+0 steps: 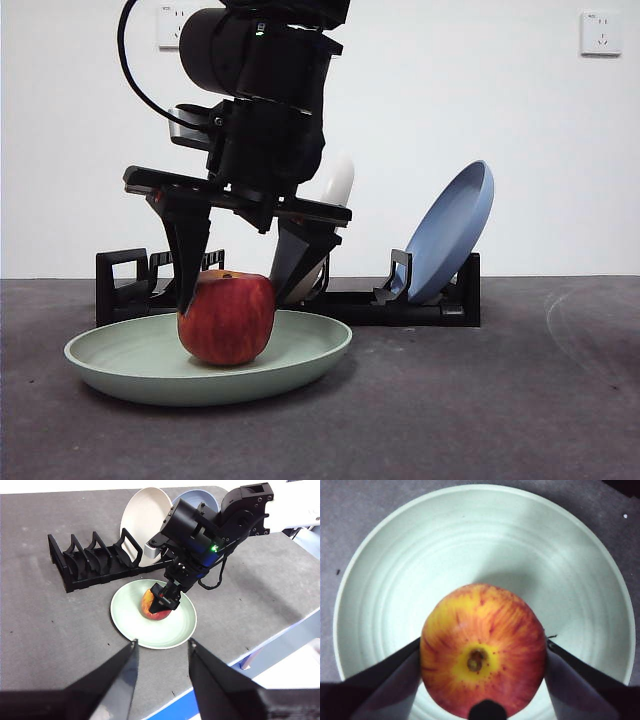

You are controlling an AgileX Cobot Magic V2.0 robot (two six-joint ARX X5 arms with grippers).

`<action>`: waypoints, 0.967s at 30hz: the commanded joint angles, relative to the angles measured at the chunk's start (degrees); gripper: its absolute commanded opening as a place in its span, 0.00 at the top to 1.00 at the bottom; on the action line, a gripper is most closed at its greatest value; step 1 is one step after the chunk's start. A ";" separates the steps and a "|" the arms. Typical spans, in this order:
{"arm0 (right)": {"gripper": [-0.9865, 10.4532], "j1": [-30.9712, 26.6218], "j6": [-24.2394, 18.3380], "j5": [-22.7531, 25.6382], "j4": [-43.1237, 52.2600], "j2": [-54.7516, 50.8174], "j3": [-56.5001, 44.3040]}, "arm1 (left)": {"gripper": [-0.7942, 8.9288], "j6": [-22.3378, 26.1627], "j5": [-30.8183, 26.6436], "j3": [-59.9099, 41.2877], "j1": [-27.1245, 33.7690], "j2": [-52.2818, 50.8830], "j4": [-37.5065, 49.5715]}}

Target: Take the green plate from the plate rack,put the plate on the table,take the apple from the table,put the apple in the plate

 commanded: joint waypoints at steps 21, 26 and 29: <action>0.44 0.68 -3.30 -4.44 -21.40 0.48 21.53 | 0.75 -1.40 -0.15 -0.31 0.11 1.14 0.94; 0.44 1.38 -5.09 1.31 -27.63 -4.42 25.77 | 0.75 0.48 -0.46 -0.31 0.09 3.15 4.33; 0.44 1.46 -5.42 4.70 -30.38 -9.57 25.75 | 0.75 0.81 -0.44 -0.31 0.07 5.20 6.29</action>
